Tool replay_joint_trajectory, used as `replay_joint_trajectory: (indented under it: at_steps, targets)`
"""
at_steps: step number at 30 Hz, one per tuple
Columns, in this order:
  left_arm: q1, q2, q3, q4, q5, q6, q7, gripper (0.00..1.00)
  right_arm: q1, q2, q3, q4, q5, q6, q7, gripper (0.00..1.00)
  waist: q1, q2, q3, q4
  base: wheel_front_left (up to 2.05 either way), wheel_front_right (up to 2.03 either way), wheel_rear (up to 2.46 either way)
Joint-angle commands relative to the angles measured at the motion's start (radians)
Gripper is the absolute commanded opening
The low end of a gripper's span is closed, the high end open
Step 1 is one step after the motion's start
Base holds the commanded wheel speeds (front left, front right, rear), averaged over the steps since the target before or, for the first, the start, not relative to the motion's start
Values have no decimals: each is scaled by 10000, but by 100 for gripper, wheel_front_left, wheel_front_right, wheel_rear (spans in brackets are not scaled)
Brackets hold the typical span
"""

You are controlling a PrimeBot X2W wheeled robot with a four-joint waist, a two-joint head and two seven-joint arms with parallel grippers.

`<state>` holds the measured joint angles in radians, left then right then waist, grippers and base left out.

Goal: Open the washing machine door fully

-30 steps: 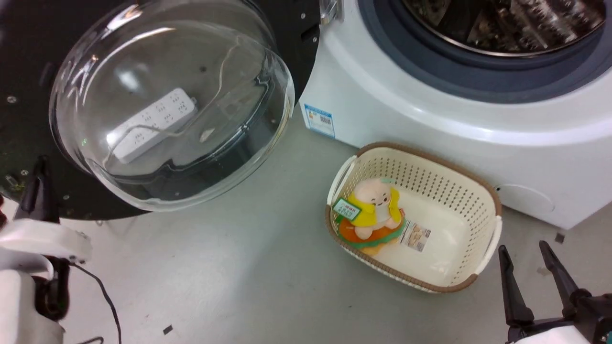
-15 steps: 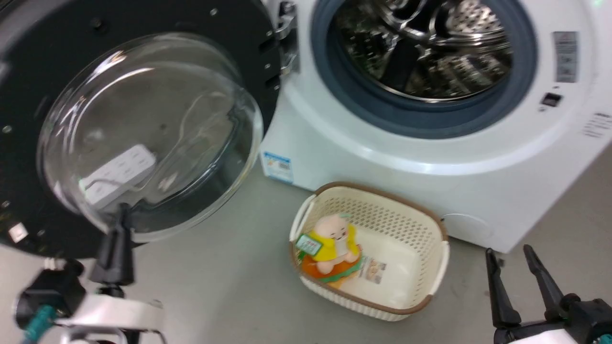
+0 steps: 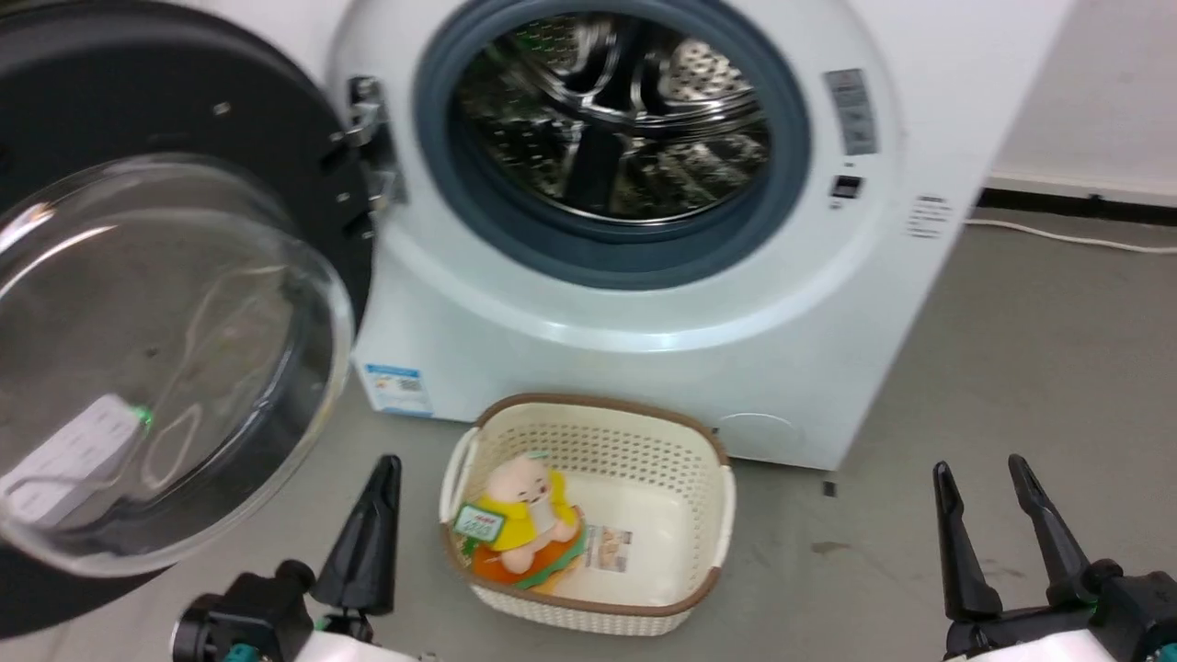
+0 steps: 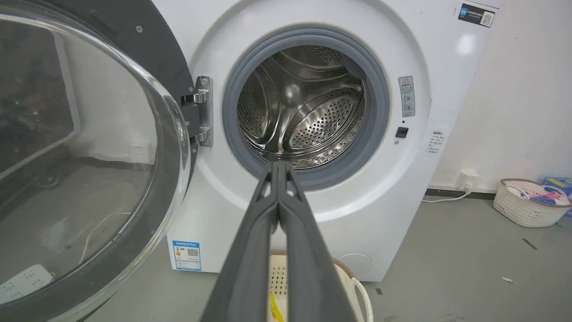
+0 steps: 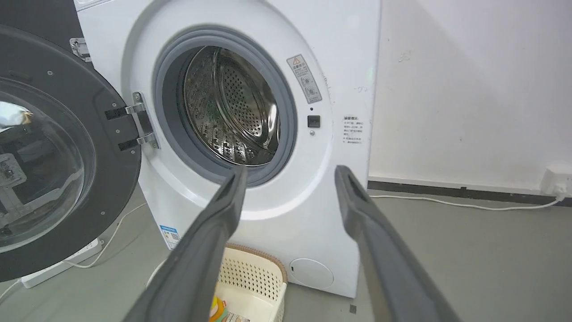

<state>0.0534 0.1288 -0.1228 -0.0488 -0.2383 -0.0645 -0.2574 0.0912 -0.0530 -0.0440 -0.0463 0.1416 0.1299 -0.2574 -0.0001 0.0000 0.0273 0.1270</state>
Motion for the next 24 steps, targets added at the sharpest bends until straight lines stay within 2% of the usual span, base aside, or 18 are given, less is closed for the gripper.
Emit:
replay_joint_trajectory:
  at_steps: [1, 8, 9, 10, 24]
  targets:
    - [134, -45, -21, 61, 76, -6, -43, 0, 51, 27, 14, -44, -6, 8, -41, 100, 1, 0, -124, -411, 0, 0, 0]
    - [493, -197, -22, 597, 318, 119, -43, 0, 368, 27, 140, 26, -57, 8, -42, 100, 1, 0, -156, -1047, 0, 0, 0]
    - [537, -215, -31, 694, 370, 150, -43, 75, 397, 27, 153, 45, -47, 8, -42, 100, 1, 0, -161, -1105, 0, 0, 0]
    - [553, -219, -36, 768, 438, 165, -43, 100, 421, 27, 157, 63, -32, 8, -42, 100, 1, 0, -158, -1151, 0, 0, 0]
    - [558, -402, -35, 1224, 1083, 260, -43, 100, 491, 27, 162, 302, 30, 8, -43, 100, 1, 0, -133, -1222, 0, 0, 0]
